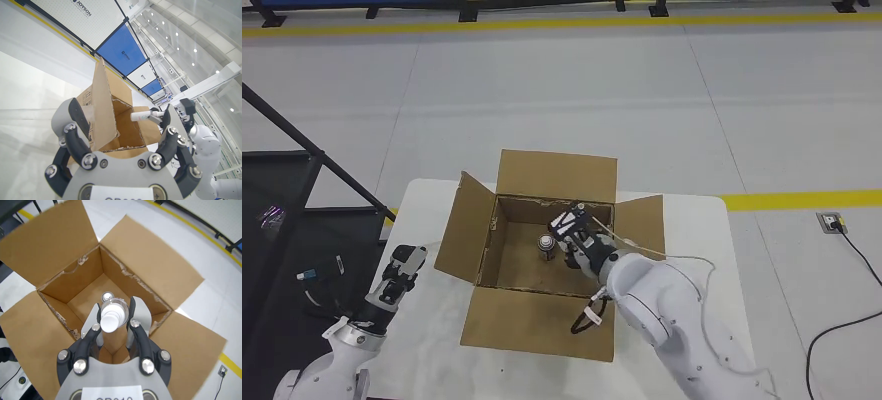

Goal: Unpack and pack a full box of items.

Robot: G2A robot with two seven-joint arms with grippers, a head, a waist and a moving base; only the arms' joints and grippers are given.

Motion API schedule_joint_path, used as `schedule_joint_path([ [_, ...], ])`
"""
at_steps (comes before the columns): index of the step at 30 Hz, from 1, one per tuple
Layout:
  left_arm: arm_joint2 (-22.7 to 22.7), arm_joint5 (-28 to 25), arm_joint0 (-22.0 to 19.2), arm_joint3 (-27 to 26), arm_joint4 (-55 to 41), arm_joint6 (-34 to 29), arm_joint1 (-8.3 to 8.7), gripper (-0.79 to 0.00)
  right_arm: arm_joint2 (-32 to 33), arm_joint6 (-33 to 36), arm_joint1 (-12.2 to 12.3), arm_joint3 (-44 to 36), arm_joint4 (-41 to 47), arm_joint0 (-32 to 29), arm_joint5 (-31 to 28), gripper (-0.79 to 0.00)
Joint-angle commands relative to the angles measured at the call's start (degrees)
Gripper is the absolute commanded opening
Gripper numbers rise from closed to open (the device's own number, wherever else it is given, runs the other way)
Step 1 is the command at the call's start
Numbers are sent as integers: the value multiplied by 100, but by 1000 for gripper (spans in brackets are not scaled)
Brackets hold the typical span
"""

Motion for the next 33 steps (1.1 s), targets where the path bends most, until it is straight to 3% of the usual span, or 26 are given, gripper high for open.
schedule_joint_path([
  [1, 0, 0, 0, 0, 0, 0, 0, 0, -171, -102, -55, 651, 90, 128, 14, -785],
  [9, 0, 0, 0, 0, 0, 0, 0, 0, -562, -573, -242, 2019, -102, 498, 370, -785],
  [12, 0, 0, 0, 0, 0, 0, 0, 0, -555, -657, -286, 2281, -25, 587, 422, -480],
  [14, 0, 0, 0, 0, 0, 0, 0, 0, -544, -693, -308, 2386, 26, 627, 411, -360],
  [15, 0, 0, 0, 0, 0, 0, 0, 0, -543, -709, -317, 2418, 29, 641, 407, -243],
  [18, 0, 0, 0, 0, 0, 0, 0, 0, -534, -713, -334, 2439, -12, 652, 429, -62],
  [19, 0, 0, 0, 0, 0, 0, 0, 0, -540, -696, -338, 2401, -51, 644, 446, -34],
  [25, 89, -55, 39, -180, 92, -25, -1, 0, -373, -696, -305, 1683, -127, 398, 436, 0],
  [33, 450, -147, -49, -468, 457, -235, 4, 0, 537, -729, -84, -546, 230, -566, -88, 0],
])
